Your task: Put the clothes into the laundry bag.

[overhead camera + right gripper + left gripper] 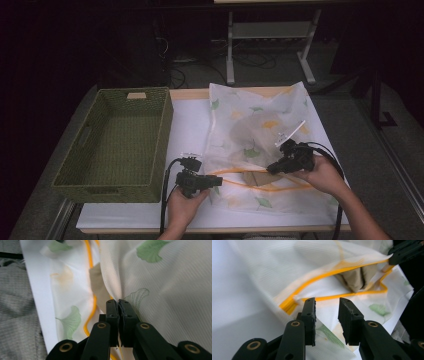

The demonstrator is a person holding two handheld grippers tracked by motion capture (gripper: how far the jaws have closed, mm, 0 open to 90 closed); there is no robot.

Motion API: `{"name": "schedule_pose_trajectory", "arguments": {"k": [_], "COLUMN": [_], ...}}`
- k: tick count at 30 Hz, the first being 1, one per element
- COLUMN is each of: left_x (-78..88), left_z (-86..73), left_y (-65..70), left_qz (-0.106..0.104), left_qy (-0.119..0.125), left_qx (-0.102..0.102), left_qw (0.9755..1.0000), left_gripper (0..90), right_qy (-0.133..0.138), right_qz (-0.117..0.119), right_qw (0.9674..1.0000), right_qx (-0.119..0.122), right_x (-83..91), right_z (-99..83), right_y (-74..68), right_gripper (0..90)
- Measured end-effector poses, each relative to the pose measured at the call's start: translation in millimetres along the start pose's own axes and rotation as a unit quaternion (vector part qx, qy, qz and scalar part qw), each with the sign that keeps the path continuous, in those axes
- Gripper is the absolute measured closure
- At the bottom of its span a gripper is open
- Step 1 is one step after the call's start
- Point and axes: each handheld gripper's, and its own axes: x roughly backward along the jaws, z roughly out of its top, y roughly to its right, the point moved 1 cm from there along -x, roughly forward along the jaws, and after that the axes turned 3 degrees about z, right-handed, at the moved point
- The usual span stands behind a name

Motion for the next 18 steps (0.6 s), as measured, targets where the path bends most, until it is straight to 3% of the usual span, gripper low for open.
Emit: {"name": "schedule_pose_trajectory", "arguments": {"k": [4,13,18], "left_x": [6.9,21.5,21.3], "left_z": [-3.4,-9.1,-13.6], "left_y": [-4.8,-12.4,-20.5], "left_qz": [0.009,0.03,0.023], "left_qy": [0.001,0.008,0.0], "left_qx": [0.008,0.015,0.031], "left_qw": [0.9999,0.9994,0.9993], "left_gripper": [64.2,54.6,49.3], "right_qy": [0.0,0.003,0.009], "right_qz": [-0.006,-0.007,-0.009], "right_qw": [0.9999,0.9999,0.9998], "right_qx": [-0.011,-0.011,-0.015], "right_x": [0.8,3.3,7.1], "right_z": [-5.3,-6.4,-9.0], "right_y": [4.7,6.2,8.1], "right_gripper": [86.0,85.8,85.9]}}
